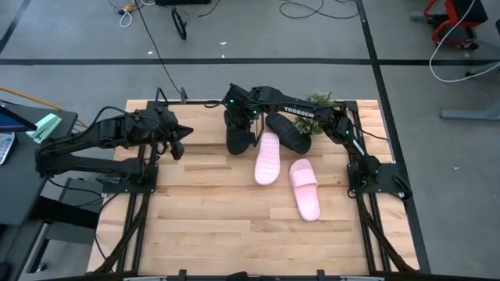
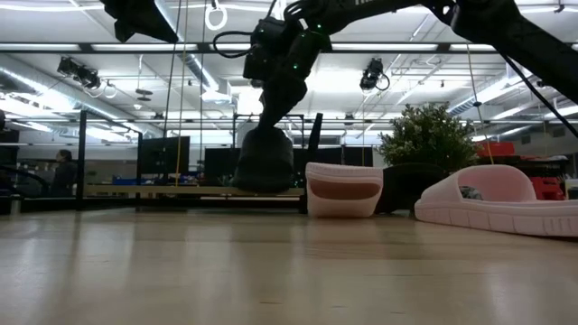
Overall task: Pick and place slides into the shelf
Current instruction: Put the bottom black slipper onto the shelf
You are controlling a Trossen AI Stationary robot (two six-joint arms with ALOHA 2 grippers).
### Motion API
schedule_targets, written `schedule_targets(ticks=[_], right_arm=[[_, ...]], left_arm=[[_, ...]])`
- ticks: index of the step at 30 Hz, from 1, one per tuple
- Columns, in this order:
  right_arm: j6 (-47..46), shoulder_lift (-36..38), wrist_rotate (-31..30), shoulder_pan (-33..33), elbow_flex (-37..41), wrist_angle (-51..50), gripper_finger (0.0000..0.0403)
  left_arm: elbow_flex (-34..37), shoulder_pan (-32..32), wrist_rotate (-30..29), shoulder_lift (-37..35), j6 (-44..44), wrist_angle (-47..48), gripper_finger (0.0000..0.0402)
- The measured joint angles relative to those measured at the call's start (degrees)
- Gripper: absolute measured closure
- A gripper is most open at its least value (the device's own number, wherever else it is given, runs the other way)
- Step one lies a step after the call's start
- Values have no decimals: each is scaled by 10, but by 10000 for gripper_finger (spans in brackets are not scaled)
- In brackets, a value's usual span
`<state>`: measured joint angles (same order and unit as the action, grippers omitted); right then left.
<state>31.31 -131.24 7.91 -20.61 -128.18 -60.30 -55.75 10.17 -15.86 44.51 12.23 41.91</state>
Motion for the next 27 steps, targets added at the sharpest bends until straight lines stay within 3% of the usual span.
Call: schedule_targets(ticks=[15, 27], right_arm=[[7, -1, 1, -17, 22, 28, 380], [17, -28, -19, -9, 20, 42, 287]], left_arm=[[0, 0, 0, 0, 0, 0, 380], [0, 0, 0, 0, 0, 0, 384]])
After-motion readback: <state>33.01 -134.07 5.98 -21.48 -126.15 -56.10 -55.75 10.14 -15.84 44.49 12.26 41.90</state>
